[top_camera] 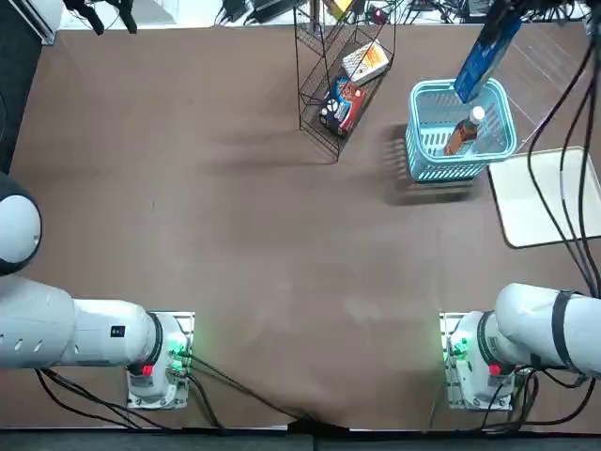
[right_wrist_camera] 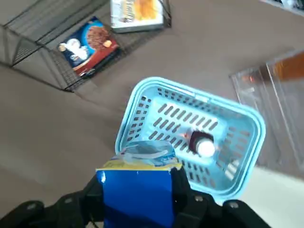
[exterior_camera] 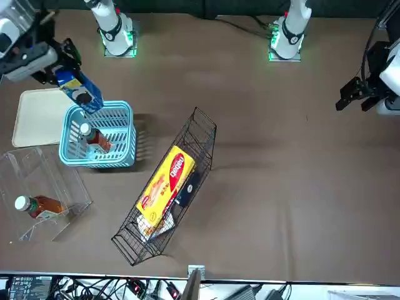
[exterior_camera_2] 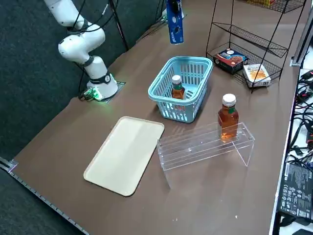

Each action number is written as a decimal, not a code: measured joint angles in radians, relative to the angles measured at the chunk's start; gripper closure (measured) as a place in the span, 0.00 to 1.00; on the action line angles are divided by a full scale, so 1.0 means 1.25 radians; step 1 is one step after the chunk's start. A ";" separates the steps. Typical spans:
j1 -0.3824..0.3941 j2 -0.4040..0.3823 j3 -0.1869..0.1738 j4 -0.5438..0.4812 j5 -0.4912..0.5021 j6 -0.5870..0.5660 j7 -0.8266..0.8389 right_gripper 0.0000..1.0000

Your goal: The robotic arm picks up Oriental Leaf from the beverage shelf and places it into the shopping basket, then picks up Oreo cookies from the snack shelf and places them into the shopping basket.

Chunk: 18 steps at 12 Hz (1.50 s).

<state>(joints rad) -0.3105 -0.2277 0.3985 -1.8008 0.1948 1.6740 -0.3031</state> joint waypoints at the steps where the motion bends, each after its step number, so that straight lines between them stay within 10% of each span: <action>1: 0.000 0.000 0.019 -0.008 -0.016 0.000 0.065 0.41; 6: 0.000 0.003 0.090 -0.083 -0.061 0.046 0.270 0.41; 18: -0.005 0.041 0.092 -0.326 -0.065 0.374 0.311 0.41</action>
<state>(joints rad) -0.3166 -0.1766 0.5140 -2.2089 0.1131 2.1413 0.0856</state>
